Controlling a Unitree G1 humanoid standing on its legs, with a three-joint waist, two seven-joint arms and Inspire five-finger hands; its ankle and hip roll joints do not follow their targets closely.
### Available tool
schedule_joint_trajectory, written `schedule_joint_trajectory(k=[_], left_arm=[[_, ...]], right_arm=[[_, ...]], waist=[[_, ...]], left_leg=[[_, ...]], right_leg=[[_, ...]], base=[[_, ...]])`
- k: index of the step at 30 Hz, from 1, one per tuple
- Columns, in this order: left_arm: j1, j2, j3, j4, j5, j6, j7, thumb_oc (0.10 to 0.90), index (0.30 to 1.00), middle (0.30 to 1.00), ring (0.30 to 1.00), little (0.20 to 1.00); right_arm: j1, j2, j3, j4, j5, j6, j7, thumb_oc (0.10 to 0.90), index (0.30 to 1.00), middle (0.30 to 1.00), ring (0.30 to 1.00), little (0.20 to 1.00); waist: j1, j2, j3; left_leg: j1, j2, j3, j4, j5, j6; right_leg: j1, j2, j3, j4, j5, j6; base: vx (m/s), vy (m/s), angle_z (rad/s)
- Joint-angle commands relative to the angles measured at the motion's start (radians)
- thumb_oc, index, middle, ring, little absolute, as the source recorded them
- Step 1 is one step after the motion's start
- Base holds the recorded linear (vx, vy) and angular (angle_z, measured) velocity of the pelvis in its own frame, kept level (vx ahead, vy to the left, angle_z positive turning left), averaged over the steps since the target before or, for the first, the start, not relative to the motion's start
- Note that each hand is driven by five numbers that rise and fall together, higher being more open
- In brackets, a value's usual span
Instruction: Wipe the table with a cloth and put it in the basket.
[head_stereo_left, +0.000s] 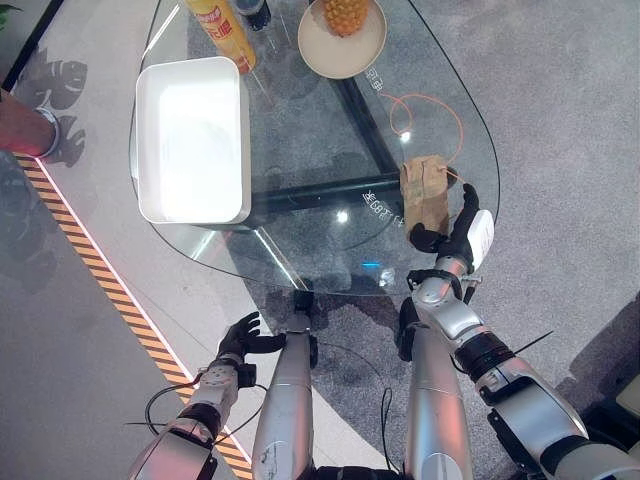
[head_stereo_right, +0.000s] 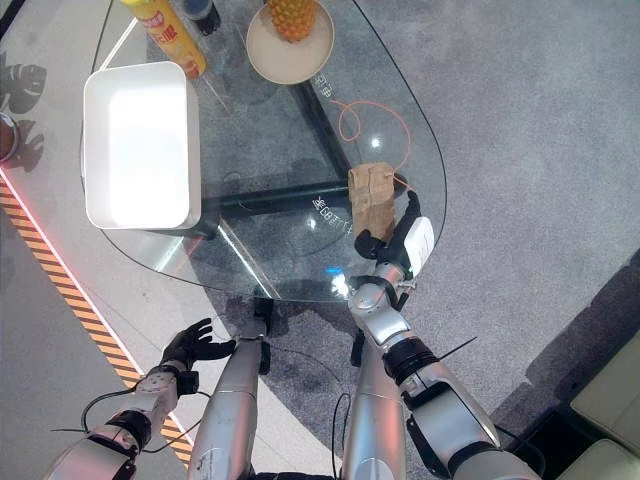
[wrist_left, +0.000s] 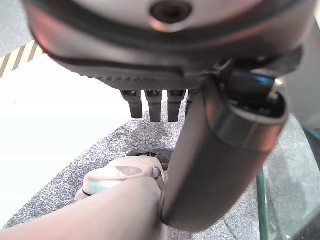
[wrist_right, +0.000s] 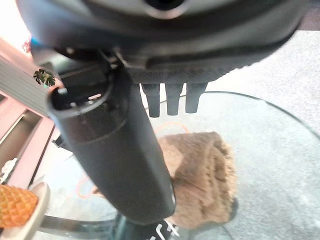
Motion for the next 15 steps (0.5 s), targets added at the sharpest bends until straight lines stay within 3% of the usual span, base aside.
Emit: schedule_joint_trajectory(k=[1, 15], left_arm=[[0.026, -0.014, -0.028, 0.022, -0.020, -0.020, 0.017, 0.800, 0.900, 0.900, 0.900, 0.900], [0.015, -0.026, -0.048, 0.020, -0.020, -0.012, 0.014, 0.800, 0.900, 0.900, 0.900, 0.900]], right_arm=[[-0.050, -0.020, 0.008, -0.020, -0.068, -0.014, -0.026, 0.800, 0.900, 0.900, 0.900, 0.900], [-0.061, 0.015, 0.013, 0.069, -0.009, -0.002, -0.013, 0.800, 0.900, 0.900, 0.900, 0.900]], waist=[[-0.003, 0.022, -0.019], [0.003, 0.032, -0.019]], left_leg=[[-0.001, -0.058, 0.123, 0.132, -0.097, 0.087], [0.000, -0.062, 0.126, 0.126, -0.093, 0.088]], right_leg=[[0.050, 0.023, 0.008, -0.156, 0.112, -0.034], [0.048, 0.021, 0.004, -0.157, 0.116, -0.037]], base=[[0.00, 0.000, 0.00], [0.00, 0.000, 0.00]])
